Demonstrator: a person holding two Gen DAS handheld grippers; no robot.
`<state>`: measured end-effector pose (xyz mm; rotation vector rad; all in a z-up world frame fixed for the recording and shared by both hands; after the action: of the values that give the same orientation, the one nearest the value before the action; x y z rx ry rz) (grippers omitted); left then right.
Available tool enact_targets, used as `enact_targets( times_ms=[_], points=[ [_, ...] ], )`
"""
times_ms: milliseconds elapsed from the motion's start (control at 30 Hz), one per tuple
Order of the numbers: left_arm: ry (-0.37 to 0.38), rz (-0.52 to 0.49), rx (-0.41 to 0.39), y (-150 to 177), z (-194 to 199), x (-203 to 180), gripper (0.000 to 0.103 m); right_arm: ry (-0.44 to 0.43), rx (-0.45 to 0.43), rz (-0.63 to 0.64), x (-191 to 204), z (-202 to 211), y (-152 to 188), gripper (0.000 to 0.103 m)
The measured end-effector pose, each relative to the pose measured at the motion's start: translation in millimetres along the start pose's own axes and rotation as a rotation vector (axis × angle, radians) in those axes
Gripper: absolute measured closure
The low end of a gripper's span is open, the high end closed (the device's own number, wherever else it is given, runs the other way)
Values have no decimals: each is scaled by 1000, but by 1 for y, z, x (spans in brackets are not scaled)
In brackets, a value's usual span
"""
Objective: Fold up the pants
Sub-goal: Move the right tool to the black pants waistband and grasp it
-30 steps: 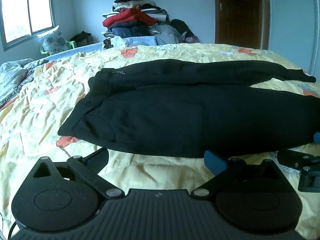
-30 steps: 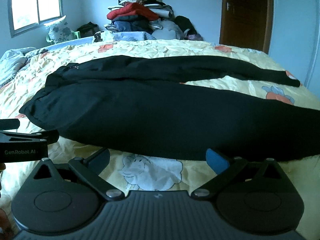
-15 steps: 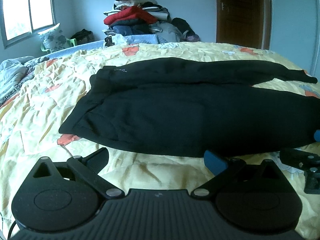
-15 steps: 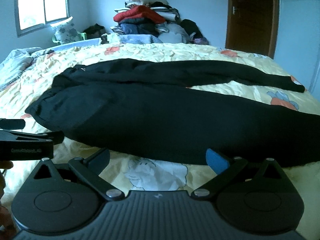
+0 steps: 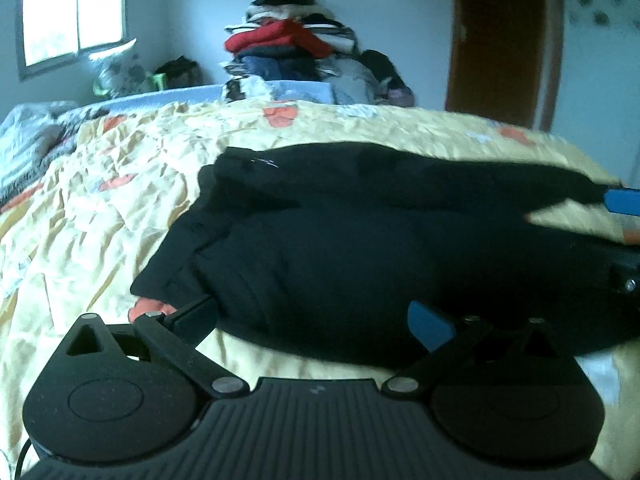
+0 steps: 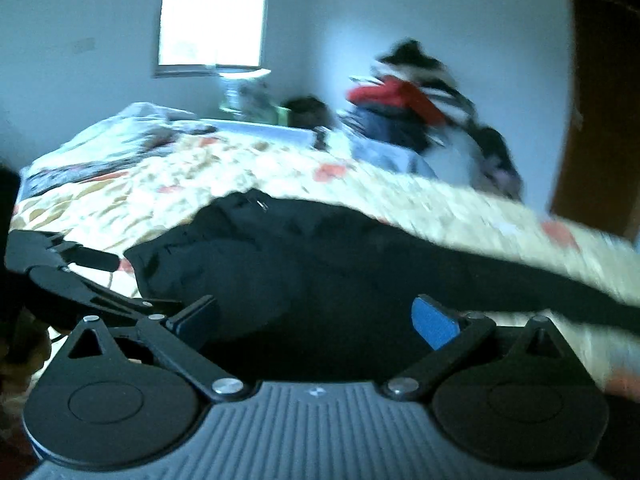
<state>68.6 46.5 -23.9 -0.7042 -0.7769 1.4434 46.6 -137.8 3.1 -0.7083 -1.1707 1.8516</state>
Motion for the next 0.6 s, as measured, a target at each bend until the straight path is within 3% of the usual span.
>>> enact_targets(
  times_ms=[100,233,367,467,600],
  points=[
    [-7,52,1,-14,-14,12,0,-54,-25,46,-11,-25,-21,0],
    [-32,63,18,-27,-34,25,0,-84,20,46,-39,-72,-42,0],
    [-75,40,37,-35,-51,32,0,-126,121,-15,-72,-129,-59,0],
    [-62,51,37,-42,-60,35,0,-101,215,8,-91,-174,-69,0],
    [-55,53,45,-51,-73,36,1,-167,295,8,-106,-234,-80,1]
  ],
)
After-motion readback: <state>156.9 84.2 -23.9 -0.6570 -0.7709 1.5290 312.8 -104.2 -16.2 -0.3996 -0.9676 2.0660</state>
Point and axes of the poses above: each gripper's, at about its wrist camera, not at the fingertips, and z roughly against the way its jaws point, x to its left, y to its underside, the point moved 5 cm from there along -z, roughly the way its jaws point, and after that the axes turned 2 degrees about -y, right-handed, at the moved point
